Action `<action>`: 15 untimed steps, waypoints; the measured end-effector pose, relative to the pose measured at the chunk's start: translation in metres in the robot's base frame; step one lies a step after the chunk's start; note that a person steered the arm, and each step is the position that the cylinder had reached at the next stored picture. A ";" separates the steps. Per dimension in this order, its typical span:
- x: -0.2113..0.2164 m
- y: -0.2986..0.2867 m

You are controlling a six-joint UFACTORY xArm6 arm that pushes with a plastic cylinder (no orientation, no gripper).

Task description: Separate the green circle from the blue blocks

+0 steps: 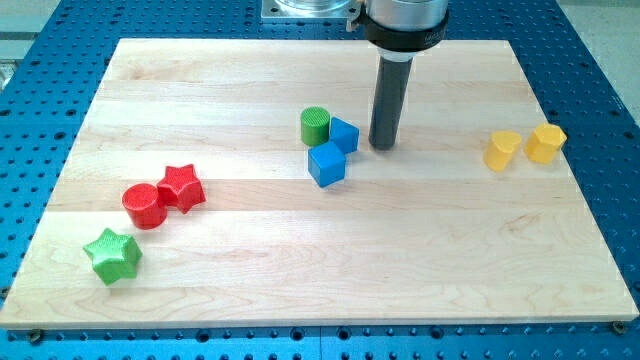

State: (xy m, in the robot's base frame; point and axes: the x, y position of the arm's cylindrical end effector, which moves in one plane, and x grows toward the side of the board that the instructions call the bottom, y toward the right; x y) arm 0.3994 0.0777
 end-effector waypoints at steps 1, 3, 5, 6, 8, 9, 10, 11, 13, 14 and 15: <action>0.000 -0.016; 0.000 -0.017; -0.001 -0.044; -0.001 -0.066; -0.020 -0.105; -0.036 -0.107; -0.075 -0.106; -0.082 -0.131; -0.069 0.029; -0.024 0.063; -0.024 0.055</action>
State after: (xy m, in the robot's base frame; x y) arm 0.3752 0.1329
